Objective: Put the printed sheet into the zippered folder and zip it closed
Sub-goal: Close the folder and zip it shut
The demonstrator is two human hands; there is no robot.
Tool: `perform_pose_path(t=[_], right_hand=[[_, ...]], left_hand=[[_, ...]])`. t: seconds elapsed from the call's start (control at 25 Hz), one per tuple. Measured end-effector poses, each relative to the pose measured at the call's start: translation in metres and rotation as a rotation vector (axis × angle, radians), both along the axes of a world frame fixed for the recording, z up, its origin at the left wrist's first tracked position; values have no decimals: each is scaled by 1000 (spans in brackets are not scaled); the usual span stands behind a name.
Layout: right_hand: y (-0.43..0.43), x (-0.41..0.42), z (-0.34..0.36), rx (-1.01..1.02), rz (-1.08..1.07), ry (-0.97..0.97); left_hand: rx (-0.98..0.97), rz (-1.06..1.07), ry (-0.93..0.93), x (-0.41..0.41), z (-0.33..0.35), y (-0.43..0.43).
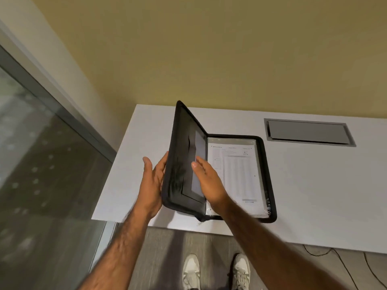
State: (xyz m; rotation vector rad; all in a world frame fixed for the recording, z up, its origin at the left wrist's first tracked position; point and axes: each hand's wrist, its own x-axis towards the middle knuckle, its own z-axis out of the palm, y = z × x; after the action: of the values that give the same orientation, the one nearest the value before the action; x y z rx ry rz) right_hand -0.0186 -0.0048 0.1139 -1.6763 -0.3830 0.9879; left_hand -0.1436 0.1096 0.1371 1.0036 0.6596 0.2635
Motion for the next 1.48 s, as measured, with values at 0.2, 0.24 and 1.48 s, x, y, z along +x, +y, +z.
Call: perform_pose_path(t=[0.2, 0.24, 1.48], right_hand=[[-34, 14, 19, 118, -18, 94], [-42, 18, 20, 131, -30, 111], [-209, 76, -132, -636, -94, -749]], left_hand=[[90, -86, -14, 44, -3, -73], [175, -96, 24, 54, -8, -87], [1055, -456, 600, -7, -166, -99]])
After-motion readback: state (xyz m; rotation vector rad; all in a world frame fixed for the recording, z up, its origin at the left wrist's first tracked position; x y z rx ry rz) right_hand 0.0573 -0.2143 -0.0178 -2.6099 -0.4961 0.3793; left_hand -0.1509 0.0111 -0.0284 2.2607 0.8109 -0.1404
